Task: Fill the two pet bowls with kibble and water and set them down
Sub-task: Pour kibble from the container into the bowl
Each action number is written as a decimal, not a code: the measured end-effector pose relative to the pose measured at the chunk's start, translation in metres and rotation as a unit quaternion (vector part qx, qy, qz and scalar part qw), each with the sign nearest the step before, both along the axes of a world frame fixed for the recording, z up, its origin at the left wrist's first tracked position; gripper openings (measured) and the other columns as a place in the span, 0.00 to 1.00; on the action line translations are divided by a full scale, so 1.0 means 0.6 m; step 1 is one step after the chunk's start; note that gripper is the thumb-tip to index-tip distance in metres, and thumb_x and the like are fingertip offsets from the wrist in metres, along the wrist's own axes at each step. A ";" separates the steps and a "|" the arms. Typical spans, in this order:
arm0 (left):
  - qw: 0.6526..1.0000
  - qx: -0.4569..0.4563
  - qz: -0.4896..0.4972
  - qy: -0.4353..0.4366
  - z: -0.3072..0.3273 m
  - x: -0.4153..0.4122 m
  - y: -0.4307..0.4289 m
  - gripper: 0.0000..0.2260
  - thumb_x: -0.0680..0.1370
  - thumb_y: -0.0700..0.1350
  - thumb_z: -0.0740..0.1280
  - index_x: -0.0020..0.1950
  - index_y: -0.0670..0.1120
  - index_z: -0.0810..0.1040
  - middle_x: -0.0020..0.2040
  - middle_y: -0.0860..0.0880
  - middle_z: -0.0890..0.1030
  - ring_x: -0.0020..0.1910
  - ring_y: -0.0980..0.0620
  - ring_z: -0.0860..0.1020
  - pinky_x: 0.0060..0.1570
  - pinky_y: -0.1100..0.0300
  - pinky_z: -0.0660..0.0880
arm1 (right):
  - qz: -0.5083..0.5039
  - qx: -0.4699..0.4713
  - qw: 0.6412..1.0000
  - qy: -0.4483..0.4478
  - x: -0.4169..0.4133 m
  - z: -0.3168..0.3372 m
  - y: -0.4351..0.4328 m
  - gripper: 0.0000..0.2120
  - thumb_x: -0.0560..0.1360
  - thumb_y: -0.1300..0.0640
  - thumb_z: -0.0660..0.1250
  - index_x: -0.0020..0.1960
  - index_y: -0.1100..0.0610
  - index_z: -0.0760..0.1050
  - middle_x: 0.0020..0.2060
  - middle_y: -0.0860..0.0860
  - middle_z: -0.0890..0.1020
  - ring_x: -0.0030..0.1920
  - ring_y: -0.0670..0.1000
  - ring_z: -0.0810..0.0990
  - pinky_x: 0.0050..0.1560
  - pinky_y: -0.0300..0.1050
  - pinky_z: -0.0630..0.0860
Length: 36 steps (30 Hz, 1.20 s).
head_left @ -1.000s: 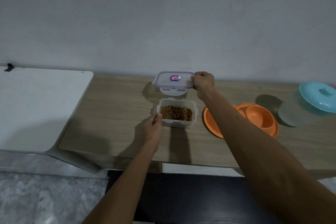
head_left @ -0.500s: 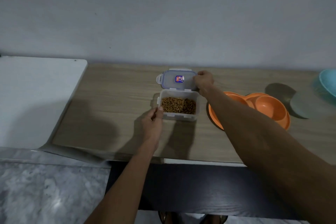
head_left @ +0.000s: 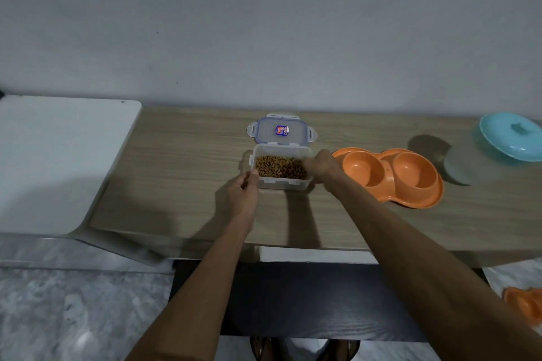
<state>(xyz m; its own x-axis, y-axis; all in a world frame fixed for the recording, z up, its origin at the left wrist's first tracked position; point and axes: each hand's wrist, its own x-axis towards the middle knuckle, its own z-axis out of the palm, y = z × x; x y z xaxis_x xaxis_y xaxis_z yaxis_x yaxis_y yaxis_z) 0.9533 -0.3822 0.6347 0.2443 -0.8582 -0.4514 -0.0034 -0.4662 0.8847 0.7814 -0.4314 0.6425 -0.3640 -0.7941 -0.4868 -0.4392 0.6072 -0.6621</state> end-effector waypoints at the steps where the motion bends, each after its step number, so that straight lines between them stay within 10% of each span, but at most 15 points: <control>1: 1.000 0.001 0.000 0.001 0.001 0.001 0.001 0.15 0.81 0.52 0.64 0.65 0.47 0.79 0.51 0.49 0.82 0.51 0.50 0.79 0.55 0.52 0.78 | -0.021 -0.006 0.999 -0.028 0.003 0.001 0.003 0.18 0.76 0.57 0.63 0.59 0.68 0.74 0.53 0.63 0.82 0.52 0.63 0.82 0.42 0.49 0.77; 8: 1.000 0.010 0.001 -0.011 0.021 -0.006 0.000 0.20 0.83 0.55 0.58 0.66 0.43 0.77 0.57 0.40 0.81 0.45 0.51 0.76 0.44 0.57 0.75 | -0.039 -0.014 0.979 -0.201 -0.009 0.046 0.016 0.12 0.77 0.58 0.63 0.59 0.62 0.71 0.50 0.60 0.79 0.47 0.62 0.81 0.39 0.56 0.82; 13: 0.999 0.030 0.000 -0.044 0.043 -0.041 0.016 0.23 0.84 0.55 0.53 0.67 0.40 0.75 0.62 0.44 0.78 0.60 0.44 0.75 0.57 0.56 0.69 | -0.062 -0.073 0.962 -0.255 -0.087 0.090 0.041 0.15 0.77 0.58 0.67 0.61 0.63 0.71 0.54 0.62 0.80 0.43 0.62 0.82 0.39 0.57 0.83; 18: 0.972 -0.015 -0.121 -0.199 0.066 -0.146 0.053 0.17 0.83 0.51 0.59 0.63 0.43 0.79 0.62 0.43 0.80 0.53 0.47 0.75 0.40 0.64 0.62 | -0.064 -0.142 0.966 -0.205 -0.218 0.142 0.080 0.11 0.76 0.55 0.70 0.49 0.56 0.68 0.47 0.60 0.79 0.43 0.63 0.82 0.41 0.61 0.82; 26: 0.866 -0.066 -0.293 -0.399 0.011 -0.301 0.078 0.30 0.74 0.61 0.68 0.70 0.47 0.70 0.70 0.45 0.71 0.70 0.42 0.69 0.66 0.45 0.69 | -0.058 -0.219 0.968 -0.111 -0.364 0.161 0.128 0.17 0.71 0.56 0.77 0.39 0.53 0.67 0.29 0.51 0.72 0.26 0.49 0.73 0.27 0.46 0.73; 36: 0.850 -0.039 -0.256 -0.458 -0.036 -0.334 0.092 0.29 0.75 0.57 0.69 0.71 0.46 0.65 0.73 0.46 0.66 0.73 0.41 0.64 0.65 0.41 0.68 | 0.016 -0.258 0.964 0.064 -0.391 0.139 0.136 0.20 0.68 0.44 0.76 0.44 0.53 0.68 0.38 0.46 0.73 0.41 0.51 0.73 0.48 0.57 0.75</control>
